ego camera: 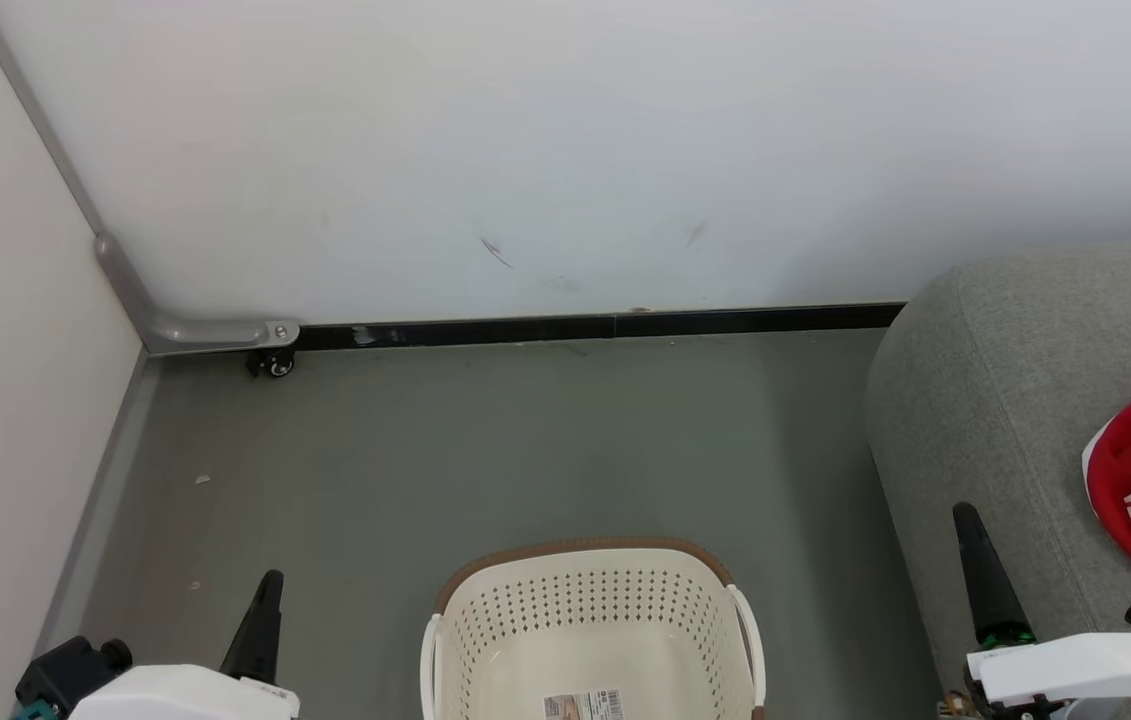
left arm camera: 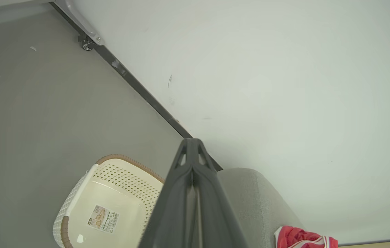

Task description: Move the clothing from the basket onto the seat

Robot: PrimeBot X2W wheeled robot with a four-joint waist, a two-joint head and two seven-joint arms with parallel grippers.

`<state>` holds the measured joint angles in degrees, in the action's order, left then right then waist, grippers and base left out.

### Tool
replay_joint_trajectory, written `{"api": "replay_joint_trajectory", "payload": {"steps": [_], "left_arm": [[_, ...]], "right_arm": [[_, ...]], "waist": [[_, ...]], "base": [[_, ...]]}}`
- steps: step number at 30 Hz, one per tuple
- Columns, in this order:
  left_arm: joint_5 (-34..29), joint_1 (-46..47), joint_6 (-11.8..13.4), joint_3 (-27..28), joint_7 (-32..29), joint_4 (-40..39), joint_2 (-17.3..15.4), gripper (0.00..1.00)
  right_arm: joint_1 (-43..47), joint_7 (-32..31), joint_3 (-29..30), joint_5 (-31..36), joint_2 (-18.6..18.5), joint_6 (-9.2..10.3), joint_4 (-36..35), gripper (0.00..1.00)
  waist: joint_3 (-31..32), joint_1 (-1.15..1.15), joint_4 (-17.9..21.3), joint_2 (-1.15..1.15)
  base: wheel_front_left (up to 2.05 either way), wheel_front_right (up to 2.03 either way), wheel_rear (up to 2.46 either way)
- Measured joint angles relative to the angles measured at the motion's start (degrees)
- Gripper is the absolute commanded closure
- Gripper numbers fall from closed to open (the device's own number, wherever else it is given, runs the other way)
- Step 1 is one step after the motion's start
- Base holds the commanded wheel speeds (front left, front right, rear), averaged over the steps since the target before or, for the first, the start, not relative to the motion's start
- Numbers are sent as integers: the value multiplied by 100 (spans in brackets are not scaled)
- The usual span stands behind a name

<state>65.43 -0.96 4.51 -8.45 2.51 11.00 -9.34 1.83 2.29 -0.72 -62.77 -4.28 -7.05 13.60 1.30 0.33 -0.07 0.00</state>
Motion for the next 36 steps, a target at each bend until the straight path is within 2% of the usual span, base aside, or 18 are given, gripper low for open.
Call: {"api": "replay_joint_trajectory", "payload": {"steps": [6,11,36], "left_arm": [[448,15,-141,157,-103,37,80,100],[816,64,-264,290,-170,81,137,100],[2651,259,-985,965,-611,266,478,100]], "right_arm": [[-95,-63,33,-531,-27,0,20,100],[-104,-133,57,-960,-58,0,33,100],[-433,-337,245,-3116,-148,0,109,100]], "waist": [[-41,-19,1,0],[-69,-25,3,0],[-145,-29,8,0]], "base": [[0,0,0],[0,0,0],[0,0,0]]}}
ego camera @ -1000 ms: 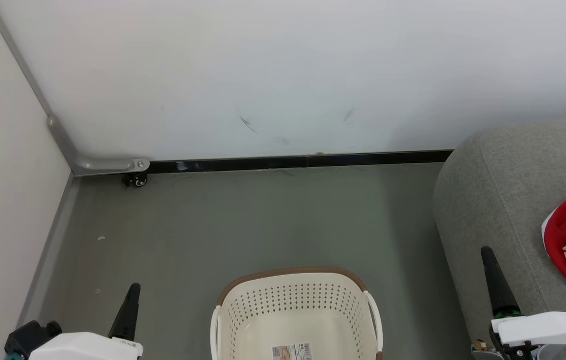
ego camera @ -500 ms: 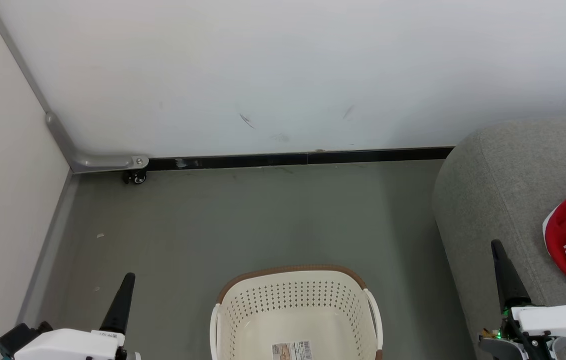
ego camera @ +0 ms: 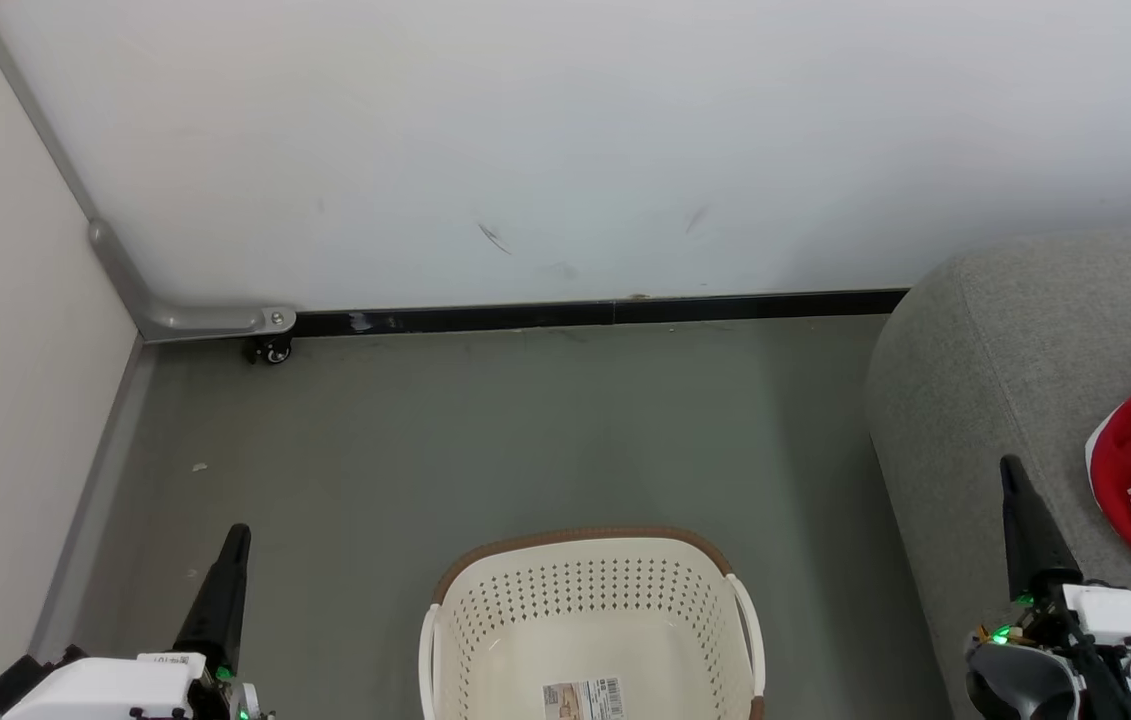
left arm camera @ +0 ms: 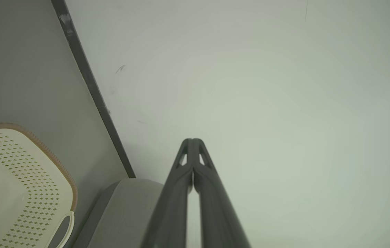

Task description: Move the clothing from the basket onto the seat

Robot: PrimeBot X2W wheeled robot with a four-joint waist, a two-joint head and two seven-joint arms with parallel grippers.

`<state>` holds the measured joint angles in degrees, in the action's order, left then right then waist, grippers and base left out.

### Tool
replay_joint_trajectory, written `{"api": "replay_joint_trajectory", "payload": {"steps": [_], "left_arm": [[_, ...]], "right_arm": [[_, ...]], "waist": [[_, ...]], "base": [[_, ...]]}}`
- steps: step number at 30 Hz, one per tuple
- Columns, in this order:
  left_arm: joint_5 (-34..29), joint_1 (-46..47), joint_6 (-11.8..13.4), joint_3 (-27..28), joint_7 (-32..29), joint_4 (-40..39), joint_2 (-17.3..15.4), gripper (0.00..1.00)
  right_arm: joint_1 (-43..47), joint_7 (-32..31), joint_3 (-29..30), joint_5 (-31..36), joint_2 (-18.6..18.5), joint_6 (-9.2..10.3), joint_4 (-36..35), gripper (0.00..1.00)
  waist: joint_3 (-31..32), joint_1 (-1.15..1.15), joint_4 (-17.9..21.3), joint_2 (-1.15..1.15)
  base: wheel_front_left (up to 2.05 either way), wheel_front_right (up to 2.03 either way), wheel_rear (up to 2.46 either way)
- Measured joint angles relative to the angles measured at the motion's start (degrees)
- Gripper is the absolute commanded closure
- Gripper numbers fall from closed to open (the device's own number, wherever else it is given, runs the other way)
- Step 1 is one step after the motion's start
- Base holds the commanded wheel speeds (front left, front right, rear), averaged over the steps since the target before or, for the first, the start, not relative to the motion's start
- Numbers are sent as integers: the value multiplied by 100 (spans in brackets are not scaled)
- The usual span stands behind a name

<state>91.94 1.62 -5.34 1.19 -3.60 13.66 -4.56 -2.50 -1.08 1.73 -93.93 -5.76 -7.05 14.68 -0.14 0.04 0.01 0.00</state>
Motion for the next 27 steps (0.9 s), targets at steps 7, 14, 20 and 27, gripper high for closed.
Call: {"api": "replay_joint_trajectory", "payload": {"steps": [7,14,20,27], "left_arm": [[172,83,-77,82,-49,44,75,100],[172,87,-79,91,-51,79,76,100],[172,88,-79,93,-51,99,76,100],[172,93,-80,94,-51,116,77,100]], "right_arm": [[-39,-44,19,-254,-13,0,3,100],[-46,-44,24,-254,-13,0,9,100],[-47,-45,29,-254,-13,0,13,100],[-47,-45,38,-254,-13,0,18,100]], "waist": [[-5,0,0,0],[-4,-1,0,0],[-4,-1,0,0],[-4,-1,0,0]], "base": [[0,0,0],[0,0,0],[0,0,0],[0,0,0]]}}
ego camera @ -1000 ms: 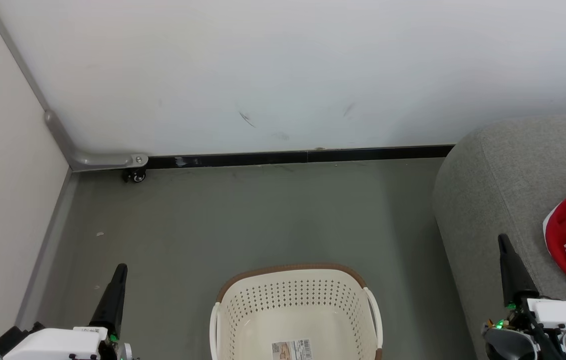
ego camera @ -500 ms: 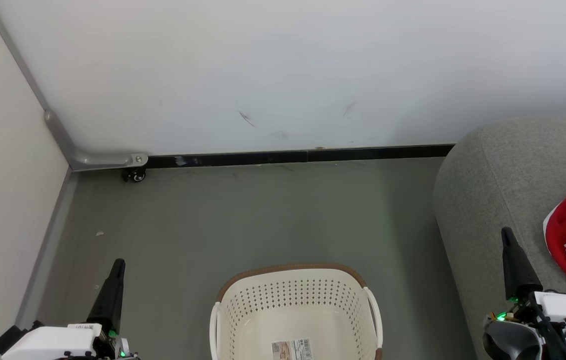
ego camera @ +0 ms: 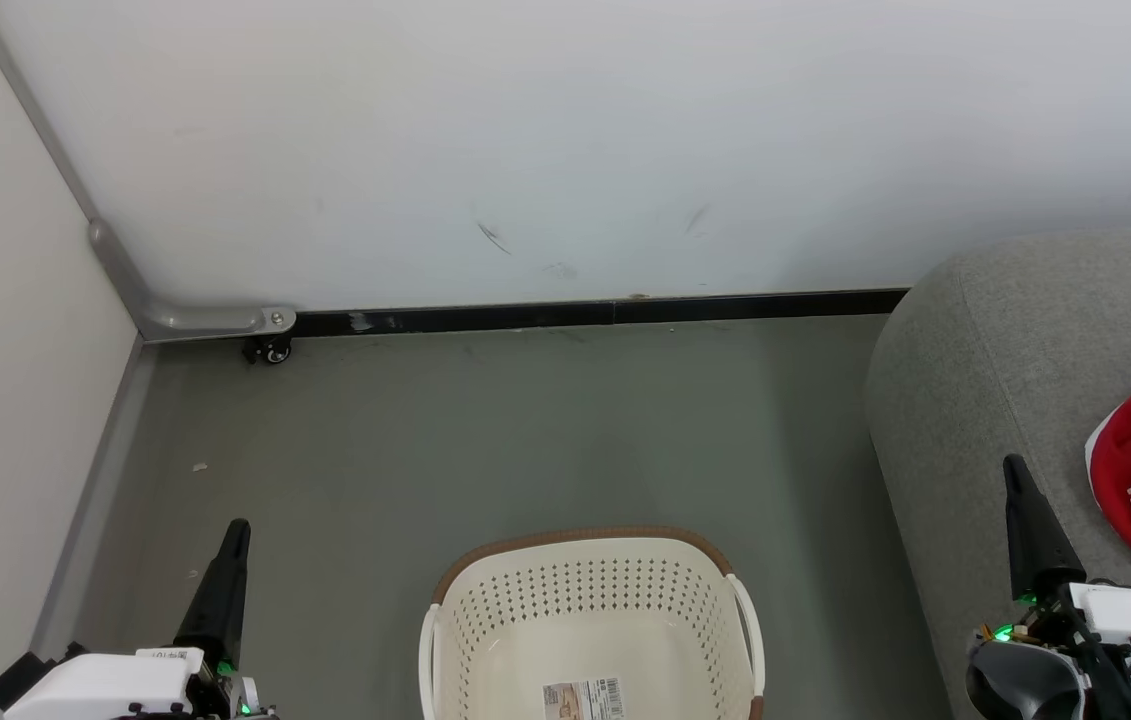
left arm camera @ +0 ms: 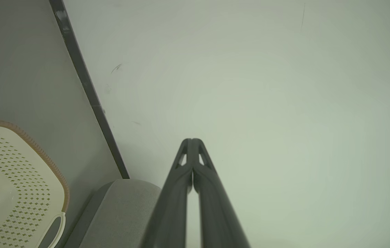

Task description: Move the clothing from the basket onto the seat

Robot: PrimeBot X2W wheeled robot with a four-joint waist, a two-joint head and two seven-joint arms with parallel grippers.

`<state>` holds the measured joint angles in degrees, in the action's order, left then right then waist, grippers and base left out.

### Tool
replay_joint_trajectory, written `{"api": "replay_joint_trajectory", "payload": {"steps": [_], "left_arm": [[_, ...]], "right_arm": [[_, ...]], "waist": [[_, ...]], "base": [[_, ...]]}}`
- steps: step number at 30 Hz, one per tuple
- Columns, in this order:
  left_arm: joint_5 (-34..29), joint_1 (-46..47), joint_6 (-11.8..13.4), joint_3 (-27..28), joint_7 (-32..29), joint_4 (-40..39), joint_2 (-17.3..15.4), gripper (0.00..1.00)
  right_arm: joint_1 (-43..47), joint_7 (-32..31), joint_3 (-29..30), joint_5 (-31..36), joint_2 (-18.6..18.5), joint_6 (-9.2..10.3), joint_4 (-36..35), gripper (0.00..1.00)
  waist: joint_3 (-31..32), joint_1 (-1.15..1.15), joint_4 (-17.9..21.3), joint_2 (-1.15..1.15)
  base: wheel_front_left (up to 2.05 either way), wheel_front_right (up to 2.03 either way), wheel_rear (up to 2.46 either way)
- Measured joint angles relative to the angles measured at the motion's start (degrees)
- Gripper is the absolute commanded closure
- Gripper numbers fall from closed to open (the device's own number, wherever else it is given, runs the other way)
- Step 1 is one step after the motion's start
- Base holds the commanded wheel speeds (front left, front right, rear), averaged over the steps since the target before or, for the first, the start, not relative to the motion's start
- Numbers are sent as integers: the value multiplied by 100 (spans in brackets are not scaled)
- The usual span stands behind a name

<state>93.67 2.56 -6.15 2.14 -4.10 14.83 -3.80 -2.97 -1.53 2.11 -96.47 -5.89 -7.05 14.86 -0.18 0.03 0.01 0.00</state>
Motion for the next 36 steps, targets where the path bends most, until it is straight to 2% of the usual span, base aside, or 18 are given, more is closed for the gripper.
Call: {"api": "replay_joint_trajectory", "payload": {"steps": [36], "left_arm": [[0,16,-51,19,-18,82,5,100]], "right_arm": [[-59,-49,54,1,3,0,19,100]], "waist": [[1,-1,-1,0]], "base": [[0,0,0]]}}
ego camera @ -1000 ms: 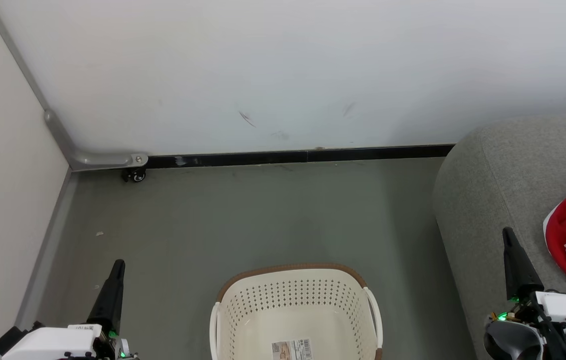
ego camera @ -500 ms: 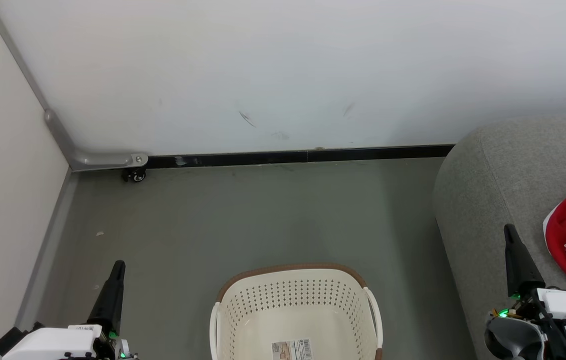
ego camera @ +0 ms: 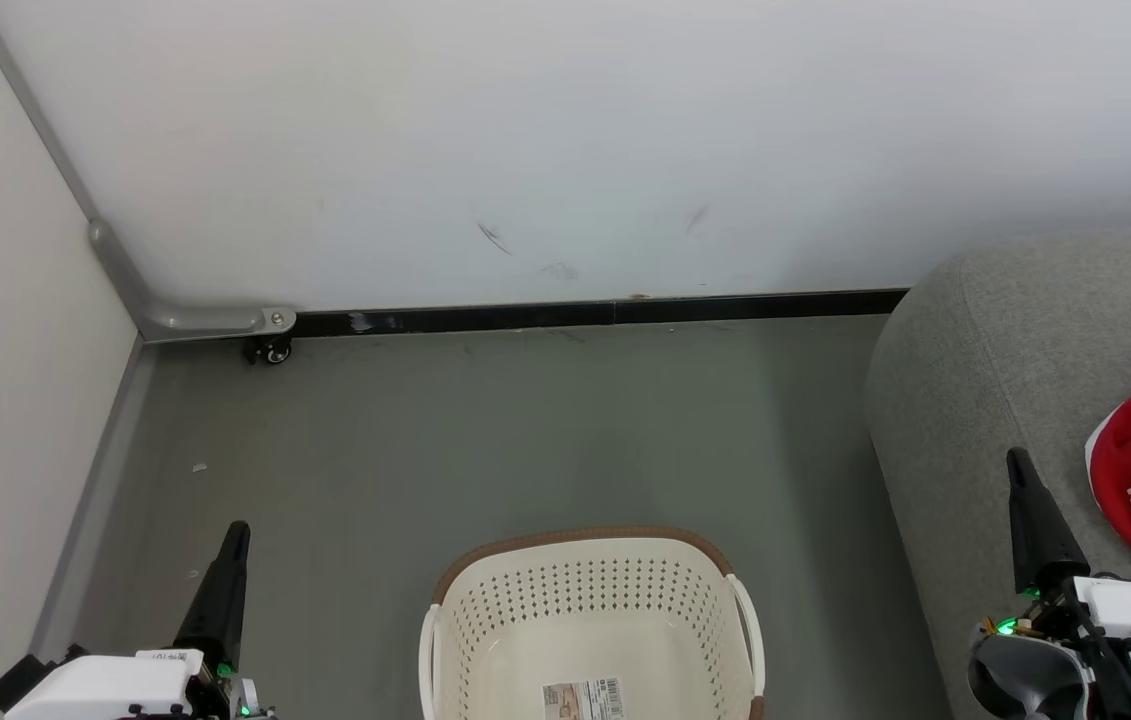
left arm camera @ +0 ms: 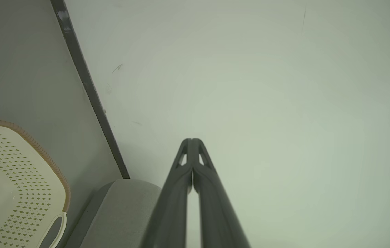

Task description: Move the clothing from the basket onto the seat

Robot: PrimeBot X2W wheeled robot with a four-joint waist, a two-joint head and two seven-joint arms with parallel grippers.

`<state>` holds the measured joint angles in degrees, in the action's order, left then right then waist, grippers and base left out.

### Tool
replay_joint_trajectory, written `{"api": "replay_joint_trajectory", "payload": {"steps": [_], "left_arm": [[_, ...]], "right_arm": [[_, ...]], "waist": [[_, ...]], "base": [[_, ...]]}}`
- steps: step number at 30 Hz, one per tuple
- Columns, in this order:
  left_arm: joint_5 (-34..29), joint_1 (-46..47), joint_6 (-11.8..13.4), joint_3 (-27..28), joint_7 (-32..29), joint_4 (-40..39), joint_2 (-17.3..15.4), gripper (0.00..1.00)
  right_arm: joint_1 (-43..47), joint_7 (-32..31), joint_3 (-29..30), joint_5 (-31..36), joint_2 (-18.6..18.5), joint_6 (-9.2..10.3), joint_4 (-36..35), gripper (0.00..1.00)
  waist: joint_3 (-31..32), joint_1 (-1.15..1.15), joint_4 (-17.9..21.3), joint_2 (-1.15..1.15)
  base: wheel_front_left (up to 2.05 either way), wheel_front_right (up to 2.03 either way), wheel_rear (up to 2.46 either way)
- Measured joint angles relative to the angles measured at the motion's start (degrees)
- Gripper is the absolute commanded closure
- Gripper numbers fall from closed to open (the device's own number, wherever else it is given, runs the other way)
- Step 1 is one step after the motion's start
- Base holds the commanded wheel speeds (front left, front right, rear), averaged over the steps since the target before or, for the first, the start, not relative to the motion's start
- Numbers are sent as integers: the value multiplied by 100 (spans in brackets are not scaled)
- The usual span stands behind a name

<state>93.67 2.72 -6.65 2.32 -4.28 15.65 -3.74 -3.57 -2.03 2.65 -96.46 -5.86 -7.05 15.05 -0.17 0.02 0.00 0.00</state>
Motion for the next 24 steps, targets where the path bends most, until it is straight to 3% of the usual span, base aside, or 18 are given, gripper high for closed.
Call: {"api": "replay_joint_trajectory", "payload": {"steps": [24], "left_arm": [[0,8,-16,5,-1,20,2,100]], "right_arm": [[0,-1,21,2,5,0,1,100]], "waist": [[0,-1,0,0]], "base": [[0,0,0]]}}
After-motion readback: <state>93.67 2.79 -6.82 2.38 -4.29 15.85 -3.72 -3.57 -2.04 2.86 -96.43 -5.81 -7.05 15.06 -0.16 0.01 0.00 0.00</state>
